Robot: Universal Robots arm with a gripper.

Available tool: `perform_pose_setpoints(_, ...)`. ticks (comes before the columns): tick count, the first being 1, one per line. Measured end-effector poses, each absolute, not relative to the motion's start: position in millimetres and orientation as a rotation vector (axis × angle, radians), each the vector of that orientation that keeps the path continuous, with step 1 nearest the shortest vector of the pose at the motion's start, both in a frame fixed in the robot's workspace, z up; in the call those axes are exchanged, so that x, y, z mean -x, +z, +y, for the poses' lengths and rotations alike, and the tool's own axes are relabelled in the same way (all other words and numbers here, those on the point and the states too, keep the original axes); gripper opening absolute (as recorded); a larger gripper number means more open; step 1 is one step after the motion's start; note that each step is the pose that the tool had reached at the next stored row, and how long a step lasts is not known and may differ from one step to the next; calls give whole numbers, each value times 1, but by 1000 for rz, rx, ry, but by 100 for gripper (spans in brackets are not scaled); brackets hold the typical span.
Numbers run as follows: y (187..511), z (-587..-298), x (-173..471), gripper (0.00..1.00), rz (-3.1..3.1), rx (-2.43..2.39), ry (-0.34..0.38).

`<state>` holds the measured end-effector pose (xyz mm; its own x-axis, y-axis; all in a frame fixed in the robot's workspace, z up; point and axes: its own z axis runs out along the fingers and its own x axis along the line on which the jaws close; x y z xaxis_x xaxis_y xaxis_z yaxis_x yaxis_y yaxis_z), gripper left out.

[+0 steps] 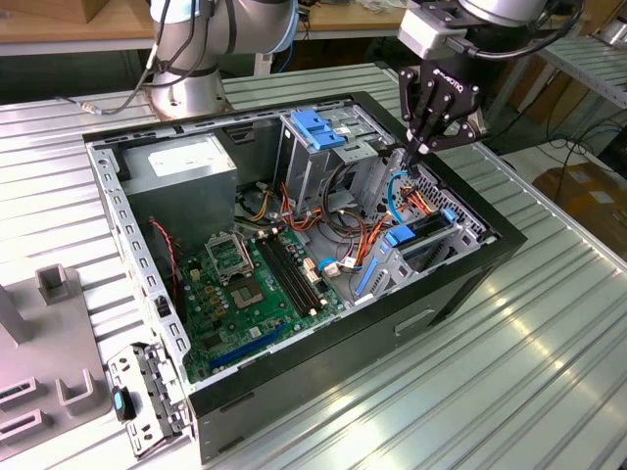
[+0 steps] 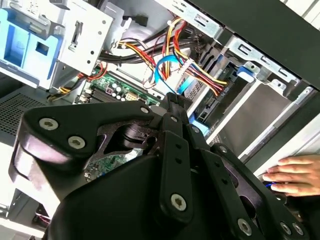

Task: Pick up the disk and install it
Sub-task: 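Insert the second disk wire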

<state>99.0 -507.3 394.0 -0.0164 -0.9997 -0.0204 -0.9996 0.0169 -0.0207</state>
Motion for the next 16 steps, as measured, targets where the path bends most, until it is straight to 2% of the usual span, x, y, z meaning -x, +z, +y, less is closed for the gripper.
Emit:
perform_pose_setpoints(1, 394, -507, -99, 11, 2223, 2187, -10)
perform_pose_setpoints(3, 394, -505, -99, 24, 2231, 2194, -27)
perform_pose_setpoints(4, 394, -503, -99, 24, 2233, 2196, -32)
perform_pose_setpoints(5, 394, -500, -99, 30, 2237, 2201, -43)
perform_pose_setpoints(16, 381, -493, -100, 30, 2253, 2217, -80)
